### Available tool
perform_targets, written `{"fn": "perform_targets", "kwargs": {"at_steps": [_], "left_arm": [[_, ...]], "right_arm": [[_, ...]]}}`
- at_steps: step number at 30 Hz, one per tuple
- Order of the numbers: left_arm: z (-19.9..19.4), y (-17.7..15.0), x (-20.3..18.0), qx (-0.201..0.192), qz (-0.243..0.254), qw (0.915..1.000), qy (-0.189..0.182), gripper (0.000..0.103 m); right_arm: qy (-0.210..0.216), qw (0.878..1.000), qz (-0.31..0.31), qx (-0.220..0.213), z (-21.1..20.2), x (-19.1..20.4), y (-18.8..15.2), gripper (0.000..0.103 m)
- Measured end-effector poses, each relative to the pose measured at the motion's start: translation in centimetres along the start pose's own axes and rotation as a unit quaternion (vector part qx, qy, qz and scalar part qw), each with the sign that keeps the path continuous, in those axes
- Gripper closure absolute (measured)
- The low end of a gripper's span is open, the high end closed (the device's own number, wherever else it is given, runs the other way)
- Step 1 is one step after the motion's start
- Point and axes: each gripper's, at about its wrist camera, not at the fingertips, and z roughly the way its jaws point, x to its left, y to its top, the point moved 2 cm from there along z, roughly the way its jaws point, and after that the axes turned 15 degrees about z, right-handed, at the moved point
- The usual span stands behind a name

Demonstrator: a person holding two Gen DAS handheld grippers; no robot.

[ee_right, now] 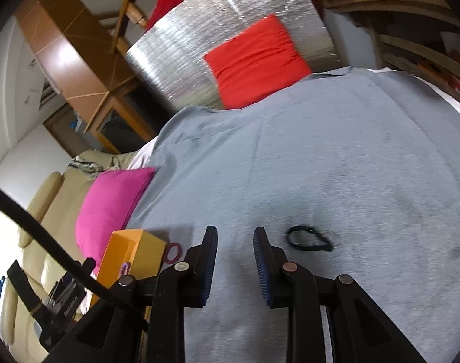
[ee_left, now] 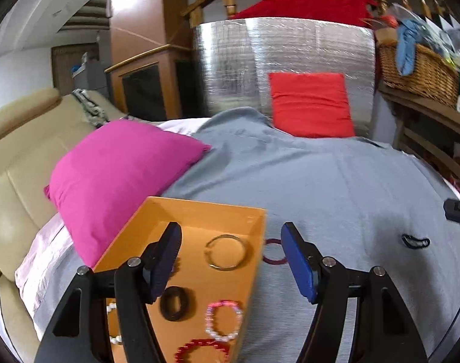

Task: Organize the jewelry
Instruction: 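Move the left tool to the dark red ring while the right tool approaches the black hair tie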

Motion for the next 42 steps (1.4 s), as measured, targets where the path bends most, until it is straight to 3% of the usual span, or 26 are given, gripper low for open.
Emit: {"fn": "perform_targets", "kwargs": {"at_steps": [8, 13, 17, 20, 24, 28, 31, 38, 41, 42], "left_arm": [[0.6, 0.6, -7.4, -0.001, 0.086, 0.9961, -0.02, 0.034], [2.9, 0.0, -14.5, 0.023, 0.211, 0.9773, -0.007, 0.034], [4.9, -0.7, -17.4, 0.042, 0.266, 0.9628, 0.02, 0.034], [6.9, -0.6, -17.1, 0.064, 0.253, 0.9649, 0.028, 0.034], [9.9, -0.4, -14.8, 0.11, 0.193, 0.975, 0.003, 0.034], [12.2, -0.8, -12.4, 0.144, 0.1, 0.9818, -0.073, 0.034], [13.0, -0.9, -11.3, 0.156, 0.056, 0.9814, -0.096, 0.034], [14.2, -1.3, -11.0, 0.169, 0.009, 0.9733, -0.155, 0.034], [14.6, -1.4, -10.9, 0.165, -0.004, 0.9699, -0.179, 0.037], [14.3, -1.2, -11.3, 0.162, 0.005, 0.969, -0.187, 0.044]], "right_arm": [[-0.031, 0.999, 0.027, -0.004, 0.0, -2.5, 1.3, 0.076], [-0.055, 0.997, 0.061, -0.008, 0.3, -4.9, 2.5, 0.076], [-0.078, 0.993, 0.089, -0.008, 0.7, -7.1, 3.4, 0.076], [-0.089, 0.99, 0.106, -0.004, 1.2, -8.3, 3.8, 0.076], [-0.092, 0.989, 0.114, -0.001, 1.8, -8.8, 4.2, 0.076], [-0.093, 0.989, 0.114, 0.004, 2.5, -8.7, 4.3, 0.076], [-0.093, 0.989, 0.116, 0.007, 2.8, -8.6, 4.2, 0.076], [-0.095, 0.988, 0.118, 0.008, 3.1, -8.6, 4.1, 0.076], [-0.096, 0.988, 0.12, 0.006, 3.0, -8.7, 4.2, 0.076], [-0.096, 0.988, 0.12, 0.005, 2.9, -8.7, 4.2, 0.076]]}}
